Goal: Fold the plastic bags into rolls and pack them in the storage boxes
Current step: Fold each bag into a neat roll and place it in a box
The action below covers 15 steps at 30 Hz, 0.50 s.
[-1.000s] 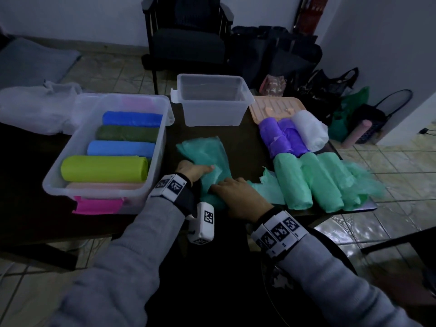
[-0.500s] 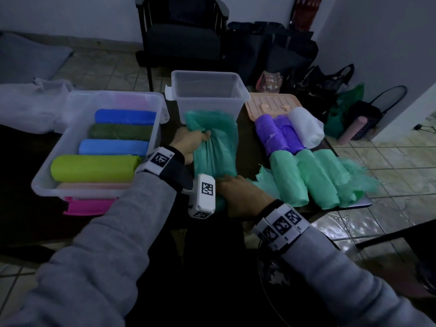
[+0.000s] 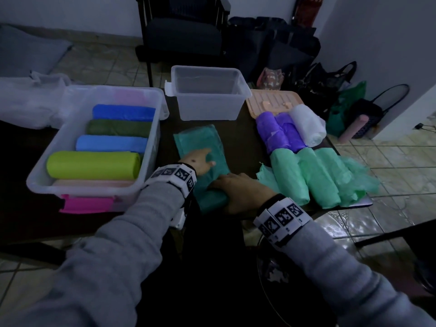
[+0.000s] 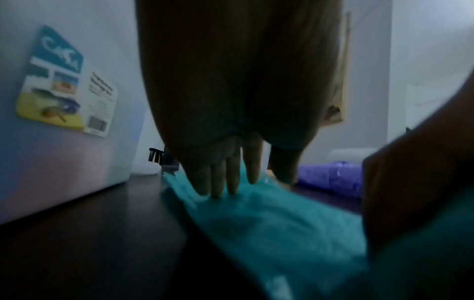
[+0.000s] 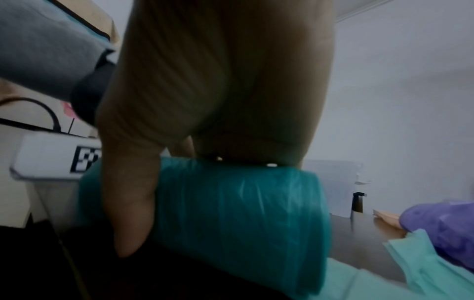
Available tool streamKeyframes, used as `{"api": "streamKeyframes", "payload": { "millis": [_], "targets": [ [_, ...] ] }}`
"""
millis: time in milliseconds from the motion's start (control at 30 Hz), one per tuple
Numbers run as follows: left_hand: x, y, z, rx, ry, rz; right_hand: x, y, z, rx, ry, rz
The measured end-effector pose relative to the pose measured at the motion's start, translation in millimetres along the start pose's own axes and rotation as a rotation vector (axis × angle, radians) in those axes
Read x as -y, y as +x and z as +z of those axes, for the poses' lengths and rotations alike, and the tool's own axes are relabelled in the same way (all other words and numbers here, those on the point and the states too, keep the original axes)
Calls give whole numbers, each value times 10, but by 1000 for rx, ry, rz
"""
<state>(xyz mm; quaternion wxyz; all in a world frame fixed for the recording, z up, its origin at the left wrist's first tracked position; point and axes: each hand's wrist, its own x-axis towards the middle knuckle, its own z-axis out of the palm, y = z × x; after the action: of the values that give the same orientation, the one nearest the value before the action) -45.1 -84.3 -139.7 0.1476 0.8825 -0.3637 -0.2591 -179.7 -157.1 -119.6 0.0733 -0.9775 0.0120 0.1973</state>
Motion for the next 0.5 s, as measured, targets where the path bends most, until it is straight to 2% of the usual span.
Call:
{"api": "streamKeyframes", "payload": {
  "millis": [67, 200, 500],
  "targets": [
    [32, 7, 51, 92, 72, 29, 11, 4, 21, 10, -5, 4],
    [39, 12, 101, 153, 125, 117, 12, -2, 56, 12, 49, 0],
    [46, 51, 63, 190, 203, 179, 53, -5, 92, 3, 165, -19]
  ]
}}
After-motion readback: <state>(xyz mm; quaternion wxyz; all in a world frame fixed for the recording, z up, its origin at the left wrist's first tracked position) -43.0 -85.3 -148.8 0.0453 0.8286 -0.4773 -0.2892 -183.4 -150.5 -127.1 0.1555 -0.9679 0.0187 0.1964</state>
